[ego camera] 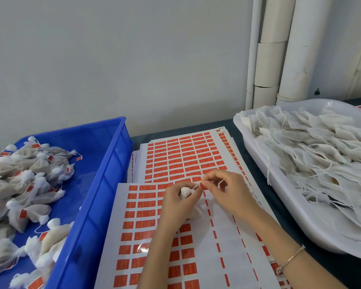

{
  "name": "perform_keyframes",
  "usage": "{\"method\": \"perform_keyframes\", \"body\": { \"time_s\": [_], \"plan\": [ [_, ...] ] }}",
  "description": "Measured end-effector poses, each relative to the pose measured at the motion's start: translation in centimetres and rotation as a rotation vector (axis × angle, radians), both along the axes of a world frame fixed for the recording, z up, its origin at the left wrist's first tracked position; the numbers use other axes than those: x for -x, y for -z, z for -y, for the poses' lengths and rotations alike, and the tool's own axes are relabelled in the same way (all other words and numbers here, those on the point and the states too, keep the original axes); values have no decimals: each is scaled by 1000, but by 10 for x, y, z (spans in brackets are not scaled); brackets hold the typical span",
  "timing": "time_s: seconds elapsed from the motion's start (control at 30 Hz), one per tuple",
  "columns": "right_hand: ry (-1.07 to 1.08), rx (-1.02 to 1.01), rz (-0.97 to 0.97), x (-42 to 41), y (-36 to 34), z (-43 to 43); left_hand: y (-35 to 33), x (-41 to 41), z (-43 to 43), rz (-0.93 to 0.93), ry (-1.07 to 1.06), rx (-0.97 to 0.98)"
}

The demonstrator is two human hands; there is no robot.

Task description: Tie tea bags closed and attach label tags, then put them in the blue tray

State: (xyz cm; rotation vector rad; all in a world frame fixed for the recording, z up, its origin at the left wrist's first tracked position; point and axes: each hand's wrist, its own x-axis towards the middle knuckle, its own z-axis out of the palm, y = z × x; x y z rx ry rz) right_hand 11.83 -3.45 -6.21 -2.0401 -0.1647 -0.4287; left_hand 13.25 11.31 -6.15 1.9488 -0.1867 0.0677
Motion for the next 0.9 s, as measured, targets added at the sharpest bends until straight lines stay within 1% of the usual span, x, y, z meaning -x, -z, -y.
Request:
{"method": "perform_keyframes", "body": {
  "time_s": [0.13,0.27,0.37,0.47,0.6,0.67,0.73,0.83,0.9],
  "plan": [
    [17,-6,-13,-1,2,0,1,0,-2,-7,24,2],
    [33,-44,-19,1,4,1,2,0,-7,-58,36,-8],
    [50,-73,-37,2,5,2,0,2,-14,-140,21,87],
    [54,-52,-49,1,5,3,0,7,-17,-180,-17,135],
    [19,-85,-64,3,2,1,2,22,-13,-117,-62,187],
    [-57,-110,-78,5,-4,-1,0,32,-13,-62,-80,201],
    [-157,-79,-92,10,-10,-6,-4,44,-16,-5,-112,205],
    [-262,-7,-101,23,-21,-22,-15,65,-24,86,-242,195],
    [-313,29,-86,32,-29,-39,-27,82,-32,144,-338,152]
  ]
}}
